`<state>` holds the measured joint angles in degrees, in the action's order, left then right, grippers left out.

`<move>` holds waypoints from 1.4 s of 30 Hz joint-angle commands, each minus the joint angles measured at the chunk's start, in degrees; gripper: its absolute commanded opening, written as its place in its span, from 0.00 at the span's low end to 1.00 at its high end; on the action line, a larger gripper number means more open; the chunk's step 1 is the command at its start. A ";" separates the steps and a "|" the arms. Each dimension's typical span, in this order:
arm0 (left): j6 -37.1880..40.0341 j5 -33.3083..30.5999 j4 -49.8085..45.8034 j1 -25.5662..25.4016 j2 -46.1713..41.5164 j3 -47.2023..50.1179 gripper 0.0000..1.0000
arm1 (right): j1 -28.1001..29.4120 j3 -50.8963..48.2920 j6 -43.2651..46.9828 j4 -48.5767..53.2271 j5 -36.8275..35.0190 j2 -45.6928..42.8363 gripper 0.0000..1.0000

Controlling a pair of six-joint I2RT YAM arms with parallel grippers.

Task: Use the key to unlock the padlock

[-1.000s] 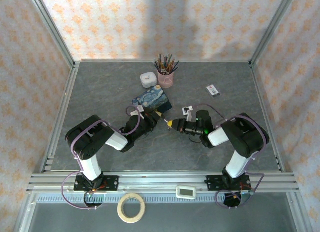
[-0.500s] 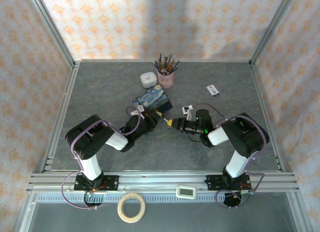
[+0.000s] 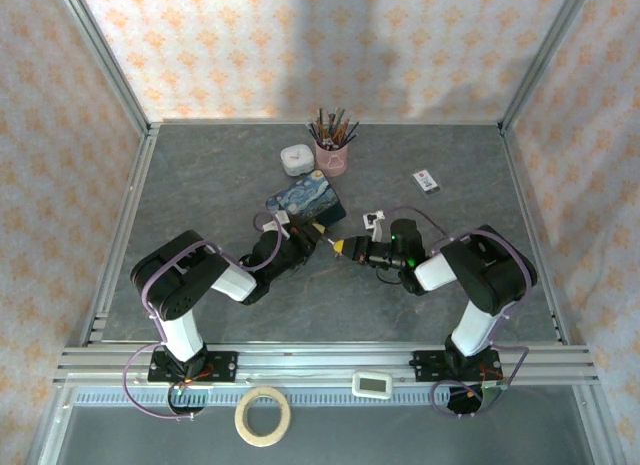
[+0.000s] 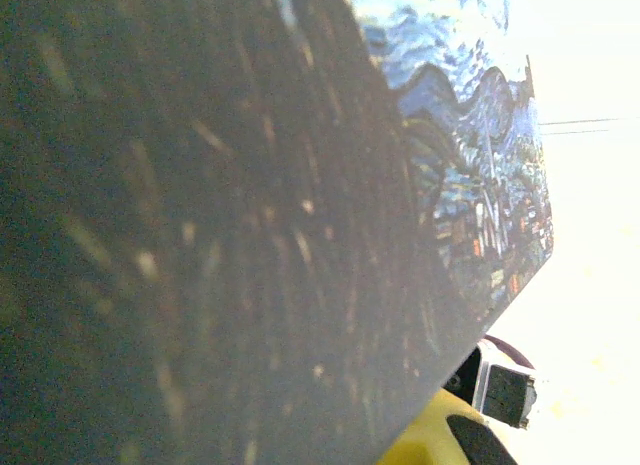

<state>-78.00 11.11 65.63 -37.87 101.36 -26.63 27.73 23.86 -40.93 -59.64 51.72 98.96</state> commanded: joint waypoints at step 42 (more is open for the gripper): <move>0.03 2.33 10.48 -2.12 -1.93 0.99 0.00 | -0.68 7.08 -18.35 -12.78 2.06 7.41 0.00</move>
<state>-77.95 9.98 70.91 -37.82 101.36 -25.06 26.61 29.28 -56.47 -66.52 58.08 105.41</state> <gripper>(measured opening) 0.071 0.041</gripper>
